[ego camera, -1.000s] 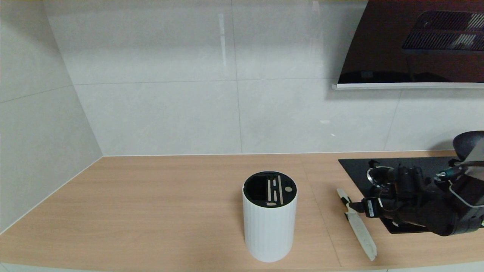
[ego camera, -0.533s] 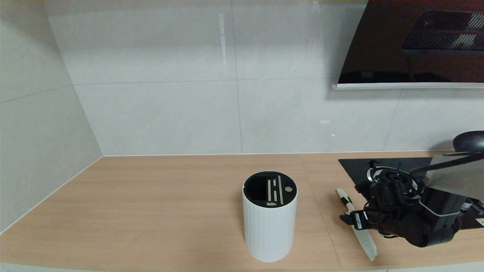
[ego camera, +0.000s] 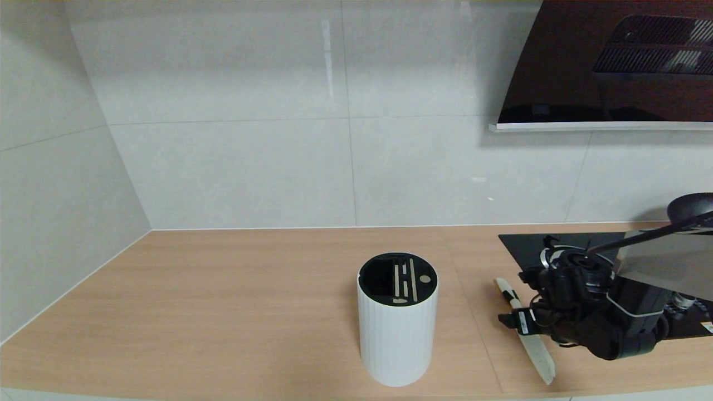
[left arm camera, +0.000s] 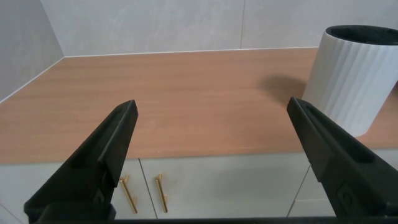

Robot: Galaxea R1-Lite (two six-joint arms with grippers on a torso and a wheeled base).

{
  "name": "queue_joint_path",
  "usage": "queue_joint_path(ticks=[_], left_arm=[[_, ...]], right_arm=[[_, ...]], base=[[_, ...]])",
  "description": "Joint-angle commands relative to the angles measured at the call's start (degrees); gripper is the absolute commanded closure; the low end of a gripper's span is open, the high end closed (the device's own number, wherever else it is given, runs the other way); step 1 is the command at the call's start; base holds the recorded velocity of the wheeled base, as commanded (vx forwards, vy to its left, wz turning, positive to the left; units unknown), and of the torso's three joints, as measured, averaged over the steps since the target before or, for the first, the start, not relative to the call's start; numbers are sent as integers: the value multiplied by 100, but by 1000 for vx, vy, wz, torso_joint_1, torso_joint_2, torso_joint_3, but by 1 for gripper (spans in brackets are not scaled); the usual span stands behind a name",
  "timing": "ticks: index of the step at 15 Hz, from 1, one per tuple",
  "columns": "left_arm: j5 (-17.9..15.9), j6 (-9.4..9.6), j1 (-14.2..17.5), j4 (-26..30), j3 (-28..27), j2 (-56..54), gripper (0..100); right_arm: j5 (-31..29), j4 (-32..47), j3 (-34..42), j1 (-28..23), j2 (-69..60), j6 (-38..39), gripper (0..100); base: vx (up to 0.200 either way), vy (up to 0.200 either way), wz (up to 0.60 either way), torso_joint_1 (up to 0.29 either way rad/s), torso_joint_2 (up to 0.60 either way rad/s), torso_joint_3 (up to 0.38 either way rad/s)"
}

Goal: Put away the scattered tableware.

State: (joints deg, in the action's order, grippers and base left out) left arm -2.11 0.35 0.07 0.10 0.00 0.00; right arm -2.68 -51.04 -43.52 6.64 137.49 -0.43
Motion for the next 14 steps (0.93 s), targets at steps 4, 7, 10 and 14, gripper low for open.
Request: queue_joint_path(ticks=[4,7,10,14], left_arm=[[0,0,1,-1,0,0,0],[0,0,1,-1,0,0,0],[0,0,1,-1,0,0,0],[0,0,1,-1,0,0,0]], right_arm=[[-4,68,-201,-5,191,-1,0],[-4,86,-227,-5,244,-1,0],[-13,86,-253,-5,270,-1,0],[-13,86,-253,-5,323,-1,100]], base=[[0,0,0,0,0,0],[0,0,0,0,0,0],[0,0,0,0,0,0],[0,0,0,0,0,0]])
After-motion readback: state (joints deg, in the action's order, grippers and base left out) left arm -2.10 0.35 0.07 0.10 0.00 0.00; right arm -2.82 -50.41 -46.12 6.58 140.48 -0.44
